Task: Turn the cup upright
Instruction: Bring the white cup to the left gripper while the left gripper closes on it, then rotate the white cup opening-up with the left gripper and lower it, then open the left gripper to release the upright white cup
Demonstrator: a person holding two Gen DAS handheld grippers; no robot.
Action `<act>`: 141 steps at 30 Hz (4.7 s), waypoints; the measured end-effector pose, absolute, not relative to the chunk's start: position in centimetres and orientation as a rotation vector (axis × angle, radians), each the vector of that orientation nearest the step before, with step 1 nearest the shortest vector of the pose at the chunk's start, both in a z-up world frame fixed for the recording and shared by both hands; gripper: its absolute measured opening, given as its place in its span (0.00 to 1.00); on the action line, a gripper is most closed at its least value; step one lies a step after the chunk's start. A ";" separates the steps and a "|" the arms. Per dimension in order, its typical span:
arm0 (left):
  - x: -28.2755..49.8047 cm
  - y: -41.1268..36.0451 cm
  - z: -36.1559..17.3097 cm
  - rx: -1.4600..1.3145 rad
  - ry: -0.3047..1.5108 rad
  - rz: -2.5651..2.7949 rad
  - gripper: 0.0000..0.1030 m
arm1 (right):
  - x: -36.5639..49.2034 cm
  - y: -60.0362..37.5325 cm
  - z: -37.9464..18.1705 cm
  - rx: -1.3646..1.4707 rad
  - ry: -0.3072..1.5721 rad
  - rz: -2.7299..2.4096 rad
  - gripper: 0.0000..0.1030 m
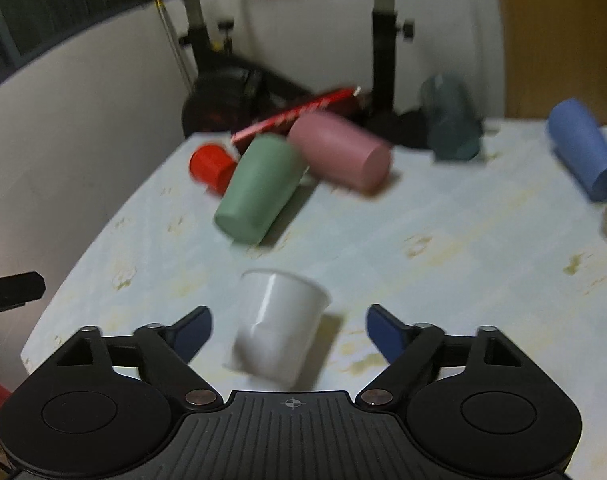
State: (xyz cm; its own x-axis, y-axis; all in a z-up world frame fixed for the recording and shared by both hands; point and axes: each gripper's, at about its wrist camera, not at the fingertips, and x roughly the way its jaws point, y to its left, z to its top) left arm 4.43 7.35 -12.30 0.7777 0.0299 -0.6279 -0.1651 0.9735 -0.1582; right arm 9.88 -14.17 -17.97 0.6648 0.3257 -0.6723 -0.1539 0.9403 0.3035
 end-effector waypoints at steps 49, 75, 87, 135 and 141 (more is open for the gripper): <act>16.3 -5.5 -20.7 -0.091 1.023 -0.310 0.59 | 2.9 -26.3 -18.0 0.186 0.682 -0.048 1.00; 8.7 2.5 -18.0 -0.088 0.706 0.012 0.59 | 3.0 -23.2 -18.7 0.253 0.729 0.013 0.99; 12.5 3.2 -19.3 -0.071 0.689 0.036 0.59 | 3.0 -22.8 -18.6 0.240 0.740 0.015 1.00; 6.8 3.0 -14.2 -0.101 0.921 0.009 0.84 | 3.8 -21.3 -10.9 0.178 0.817 0.051 1.00; 5.4 2.7 -10.8 -0.092 0.871 0.014 0.85 | 3.9 -20.9 -8.4 0.182 0.833 0.042 1.00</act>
